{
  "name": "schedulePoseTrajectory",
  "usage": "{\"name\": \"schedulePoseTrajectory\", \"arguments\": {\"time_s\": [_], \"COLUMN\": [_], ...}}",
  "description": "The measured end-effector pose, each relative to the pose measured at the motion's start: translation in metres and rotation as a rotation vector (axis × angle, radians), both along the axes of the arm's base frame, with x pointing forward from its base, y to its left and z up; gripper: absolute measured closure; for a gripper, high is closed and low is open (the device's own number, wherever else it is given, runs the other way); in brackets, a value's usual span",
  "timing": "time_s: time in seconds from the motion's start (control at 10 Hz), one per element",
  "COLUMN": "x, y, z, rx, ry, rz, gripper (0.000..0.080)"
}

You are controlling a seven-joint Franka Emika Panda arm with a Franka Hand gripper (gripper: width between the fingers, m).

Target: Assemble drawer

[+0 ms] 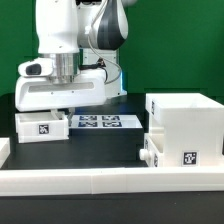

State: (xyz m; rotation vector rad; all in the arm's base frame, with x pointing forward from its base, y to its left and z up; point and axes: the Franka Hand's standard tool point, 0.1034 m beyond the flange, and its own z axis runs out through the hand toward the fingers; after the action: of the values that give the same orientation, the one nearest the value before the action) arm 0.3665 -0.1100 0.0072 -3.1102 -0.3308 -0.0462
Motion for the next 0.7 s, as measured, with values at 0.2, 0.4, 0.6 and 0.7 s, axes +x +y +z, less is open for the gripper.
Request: {"name": "schedulePoseTrajectory", "arguments": {"time_s": [0.2,0.4,0.6,0.7], "x": [0.006,0.024,0.038,0.044], "y": [0.005,0.027,0.056,0.067], "z": [0.002,0.010,0.022,0.026], "rx": [0.000,0.002,0.006,0.010], "ry": [-0.006,-0.024,-0.035,-0.038], "rz": [0.001,-0.002,-0.005,-0.008], "gripper": [0.0758,0.0758,0.0757,0.0757]}}
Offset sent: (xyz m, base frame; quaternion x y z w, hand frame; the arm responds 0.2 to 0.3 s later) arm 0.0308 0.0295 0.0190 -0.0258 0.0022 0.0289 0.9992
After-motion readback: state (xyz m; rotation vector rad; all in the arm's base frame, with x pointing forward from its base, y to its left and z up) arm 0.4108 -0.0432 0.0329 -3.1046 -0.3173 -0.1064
